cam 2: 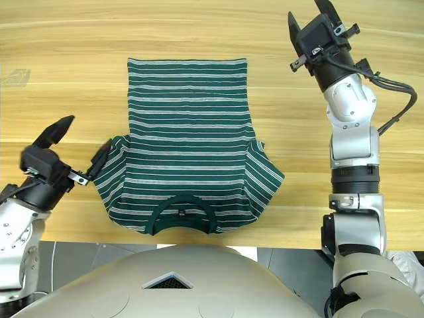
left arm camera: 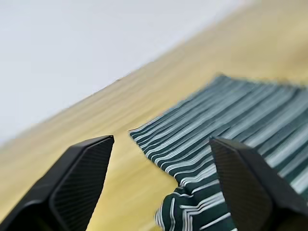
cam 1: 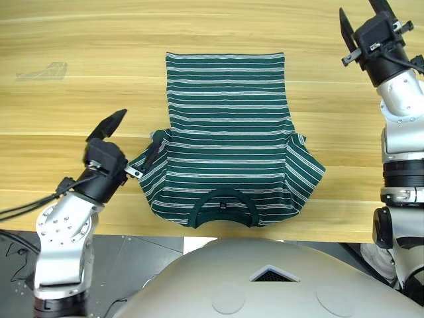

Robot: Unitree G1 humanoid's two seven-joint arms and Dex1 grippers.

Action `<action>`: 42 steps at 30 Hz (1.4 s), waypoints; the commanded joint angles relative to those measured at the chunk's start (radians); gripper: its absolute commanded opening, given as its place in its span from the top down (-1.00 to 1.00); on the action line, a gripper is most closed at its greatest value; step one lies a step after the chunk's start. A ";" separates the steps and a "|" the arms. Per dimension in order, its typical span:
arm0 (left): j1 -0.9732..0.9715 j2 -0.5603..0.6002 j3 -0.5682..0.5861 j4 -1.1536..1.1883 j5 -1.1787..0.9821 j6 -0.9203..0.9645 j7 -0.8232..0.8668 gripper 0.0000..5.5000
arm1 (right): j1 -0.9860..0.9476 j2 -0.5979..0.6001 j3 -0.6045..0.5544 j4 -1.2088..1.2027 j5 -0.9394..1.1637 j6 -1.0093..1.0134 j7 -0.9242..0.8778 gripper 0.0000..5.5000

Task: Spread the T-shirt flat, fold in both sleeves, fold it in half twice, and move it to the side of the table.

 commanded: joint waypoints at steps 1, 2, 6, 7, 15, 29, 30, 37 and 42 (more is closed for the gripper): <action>0.056 -0.172 0.054 -0.034 -0.366 0.138 0.167 -0.34 | 0.018 -0.013 -0.023 -0.043 -0.001 0.030 -0.007 0.26; 0.086 -0.197 0.041 -0.021 -0.400 0.165 0.181 -0.34 | 0.020 -0.012 -0.027 -0.050 0.000 0.036 -0.010 0.26; 0.110 -0.279 0.031 0.052 -0.469 0.265 0.311 -0.34 | 0.033 0.000 -0.025 -0.076 -0.008 0.050 -0.015 0.26; 0.104 -0.291 0.037 0.067 -0.473 0.281 0.334 -0.34 | 0.033 0.001 -0.022 -0.079 -0.009 0.051 -0.014 0.26; 0.090 -0.331 0.046 0.135 -0.434 0.333 0.398 -0.34 | 0.032 -0.012 -0.022 -0.092 -0.011 0.056 -0.007 0.26; 0.080 -0.278 0.044 0.177 -0.374 0.383 0.291 -0.17 | 0.025 0.001 0.000 -0.084 -0.020 0.055 -0.013 0.26; 0.076 -0.275 0.049 0.183 -0.366 0.382 0.287 -0.14 | 0.026 0.002 0.001 -0.084 -0.021 0.055 -0.013 0.26; 0.041 -0.276 0.095 0.244 -0.322 0.370 0.282 0.30 | 0.034 -0.001 -0.002 -0.079 -0.014 0.055 -0.013 0.26; 0.039 -0.290 0.095 0.264 -0.311 0.371 0.270 0.59 | 0.032 -0.001 -0.001 -0.073 -0.013 0.053 -0.013 0.26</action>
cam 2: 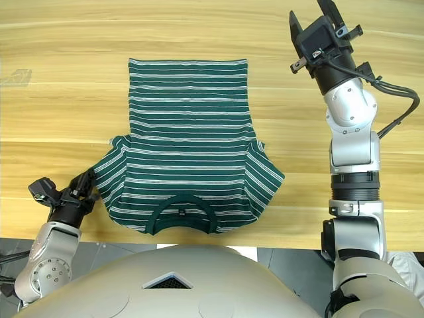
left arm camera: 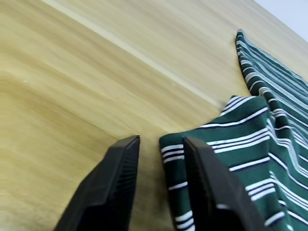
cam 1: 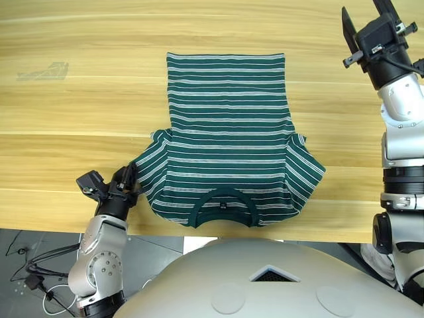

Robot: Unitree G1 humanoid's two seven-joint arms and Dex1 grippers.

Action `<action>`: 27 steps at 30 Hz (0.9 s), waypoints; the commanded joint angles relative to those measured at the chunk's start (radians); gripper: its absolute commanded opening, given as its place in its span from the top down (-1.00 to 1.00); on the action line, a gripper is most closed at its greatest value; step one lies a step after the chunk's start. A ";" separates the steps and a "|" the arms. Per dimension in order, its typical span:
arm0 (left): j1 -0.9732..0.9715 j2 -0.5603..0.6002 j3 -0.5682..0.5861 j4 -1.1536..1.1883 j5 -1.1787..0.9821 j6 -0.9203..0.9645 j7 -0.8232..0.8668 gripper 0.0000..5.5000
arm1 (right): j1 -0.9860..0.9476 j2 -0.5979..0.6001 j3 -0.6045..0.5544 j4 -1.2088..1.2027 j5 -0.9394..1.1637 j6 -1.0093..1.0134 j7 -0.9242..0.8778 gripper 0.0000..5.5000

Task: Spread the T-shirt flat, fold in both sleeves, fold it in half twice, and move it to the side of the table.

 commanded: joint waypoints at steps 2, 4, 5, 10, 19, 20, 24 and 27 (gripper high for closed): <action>0.009 -0.008 -0.012 0.030 0.012 0.028 -0.026 0.68 | -0.003 0.002 -0.001 0.006 0.002 0.015 0.007 0.26; 0.011 -0.005 -0.021 0.026 0.009 0.030 -0.052 0.81 | -0.005 0.006 -0.001 0.005 0.006 0.017 0.009 0.26; 0.011 -0.004 -0.024 0.023 0.009 0.031 -0.061 0.88 | -0.005 0.007 0.000 0.005 0.006 0.017 0.008 0.26; 0.009 -0.007 -0.024 0.023 0.017 0.035 -0.078 0.99 | -0.004 0.013 0.001 0.005 0.010 0.023 0.009 0.26; -0.029 -0.008 -0.010 0.050 0.069 -0.001 -0.068 0.99 | -0.003 0.015 0.007 0.019 0.005 0.018 0.002 0.26; -0.032 -0.009 -0.012 0.045 0.075 -0.007 -0.070 0.99 | -0.004 0.016 0.008 0.021 0.004 0.017 0.002 0.26; -0.036 -0.019 -0.022 -0.006 0.107 -0.071 -0.107 0.99 | -0.010 0.019 0.014 0.032 0.001 0.013 -0.001 0.26; -0.017 -0.032 -0.044 -0.089 0.121 -0.125 -0.137 0.99 | -0.009 0.020 0.018 0.035 0.000 0.011 -0.003 0.26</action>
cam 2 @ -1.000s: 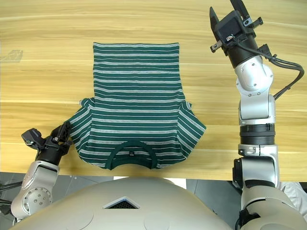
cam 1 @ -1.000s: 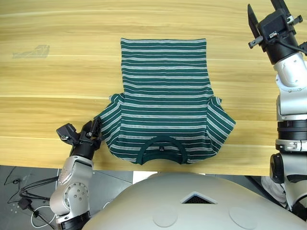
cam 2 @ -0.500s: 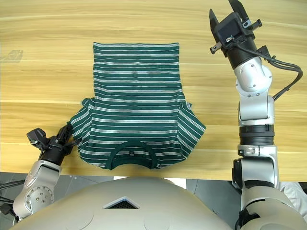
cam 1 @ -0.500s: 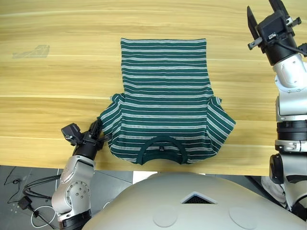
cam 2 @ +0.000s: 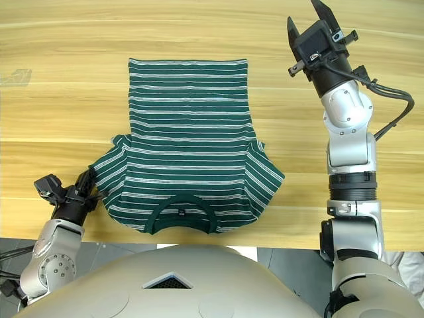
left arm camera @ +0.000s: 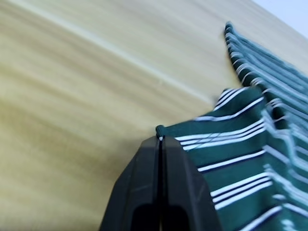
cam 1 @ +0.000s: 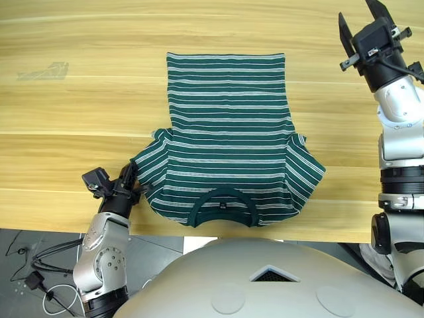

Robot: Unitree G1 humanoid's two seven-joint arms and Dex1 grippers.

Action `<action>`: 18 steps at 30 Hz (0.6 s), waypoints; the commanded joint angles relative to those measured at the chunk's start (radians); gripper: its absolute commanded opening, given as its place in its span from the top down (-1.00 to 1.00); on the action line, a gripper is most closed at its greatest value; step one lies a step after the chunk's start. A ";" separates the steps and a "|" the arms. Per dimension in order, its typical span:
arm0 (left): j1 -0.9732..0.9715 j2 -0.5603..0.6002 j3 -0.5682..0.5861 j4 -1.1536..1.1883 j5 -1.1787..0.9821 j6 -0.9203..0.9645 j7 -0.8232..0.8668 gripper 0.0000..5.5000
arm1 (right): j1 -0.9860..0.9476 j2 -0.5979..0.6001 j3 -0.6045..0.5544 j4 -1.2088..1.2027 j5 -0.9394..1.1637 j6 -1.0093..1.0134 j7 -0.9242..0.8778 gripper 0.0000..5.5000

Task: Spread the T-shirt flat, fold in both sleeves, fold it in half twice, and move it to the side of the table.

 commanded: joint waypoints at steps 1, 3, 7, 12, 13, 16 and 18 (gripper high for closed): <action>0.024 -0.014 -0.032 -0.109 0.024 -0.060 -0.039 0.99 | -0.008 0.009 0.006 0.011 -0.010 0.004 -0.004 0.26; 0.037 -0.011 -0.055 -0.143 0.036 -0.081 -0.066 0.99 | -0.005 0.011 0.005 0.010 -0.012 0.003 -0.007 0.26; 0.061 0.006 -0.105 -0.161 0.105 -0.118 -0.106 0.99 | -0.003 0.012 0.005 0.011 -0.012 0.002 -0.010 0.26; 0.108 0.074 -0.231 -0.197 0.267 -0.192 -0.185 0.99 | 0.002 0.009 0.001 0.009 -0.010 0.003 -0.011 0.26; 0.121 0.094 -0.271 -0.210 0.317 -0.223 -0.207 0.99 | 0.001 0.009 0.001 0.011 -0.010 0.002 -0.011 0.26; 0.160 0.160 -0.382 -0.241 0.463 -0.321 -0.264 0.99 | 0.000 0.010 0.001 0.016 -0.009 0.000 -0.012 0.26; 0.172 0.189 -0.423 -0.245 0.510 -0.357 -0.286 0.99 | 0.001 0.010 0.000 0.015 -0.009 0.000 -0.013 0.26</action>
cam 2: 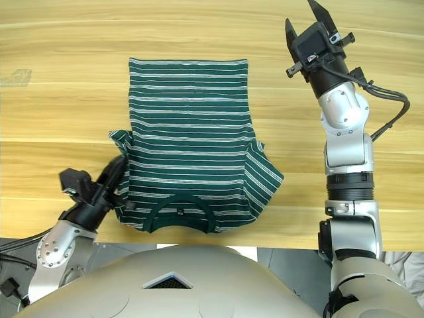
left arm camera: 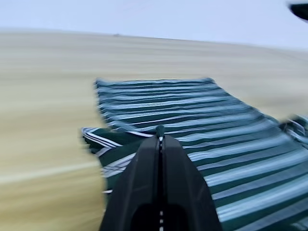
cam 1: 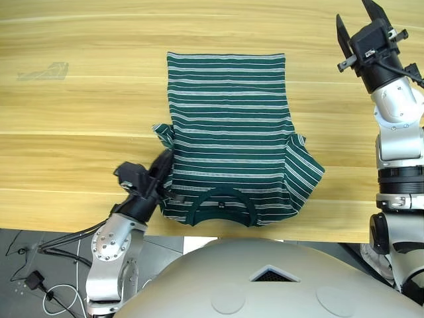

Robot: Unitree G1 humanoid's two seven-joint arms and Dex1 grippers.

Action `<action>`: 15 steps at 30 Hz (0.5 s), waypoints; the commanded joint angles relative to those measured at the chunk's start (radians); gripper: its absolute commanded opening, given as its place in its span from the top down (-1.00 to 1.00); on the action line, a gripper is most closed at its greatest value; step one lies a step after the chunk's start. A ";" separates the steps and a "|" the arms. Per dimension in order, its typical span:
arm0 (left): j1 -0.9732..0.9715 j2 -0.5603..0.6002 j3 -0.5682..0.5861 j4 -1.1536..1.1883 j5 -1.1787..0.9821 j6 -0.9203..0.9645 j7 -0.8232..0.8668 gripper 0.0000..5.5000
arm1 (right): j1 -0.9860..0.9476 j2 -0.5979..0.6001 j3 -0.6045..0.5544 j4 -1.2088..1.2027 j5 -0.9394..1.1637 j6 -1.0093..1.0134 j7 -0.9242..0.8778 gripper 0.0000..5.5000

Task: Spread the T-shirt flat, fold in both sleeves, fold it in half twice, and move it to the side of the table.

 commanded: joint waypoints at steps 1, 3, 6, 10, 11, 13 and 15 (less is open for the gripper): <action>0.028 0.062 -0.076 -0.019 0.099 -0.058 -0.043 0.99 | 0.002 -0.001 -0.003 0.005 -0.008 0.001 -0.003 0.26; 0.016 0.093 -0.115 0.017 0.185 -0.053 -0.037 0.99 | 0.005 -0.002 -0.006 0.002 -0.007 0.002 -0.005 0.26; -0.021 0.081 -0.143 0.081 0.291 -0.029 0.024 0.99 | 0.009 -0.005 -0.009 -0.002 -0.003 0.002 -0.003 0.26; -0.071 0.041 -0.133 0.135 0.364 0.008 0.112 0.99 | 0.048 -0.012 -0.037 -0.015 0.016 0.011 -0.003 0.26; -0.081 0.037 -0.129 0.140 0.369 0.014 0.122 0.99 | 0.056 -0.012 -0.042 -0.015 0.018 0.012 -0.003 0.26; -0.096 0.030 -0.125 0.140 0.363 0.019 0.130 0.99 | 0.065 -0.011 -0.050 -0.013 0.020 0.012 -0.003 0.26; -0.100 0.025 -0.125 0.125 0.347 0.019 0.128 0.99 | 0.065 -0.008 -0.053 -0.011 0.020 0.012 0.000 0.26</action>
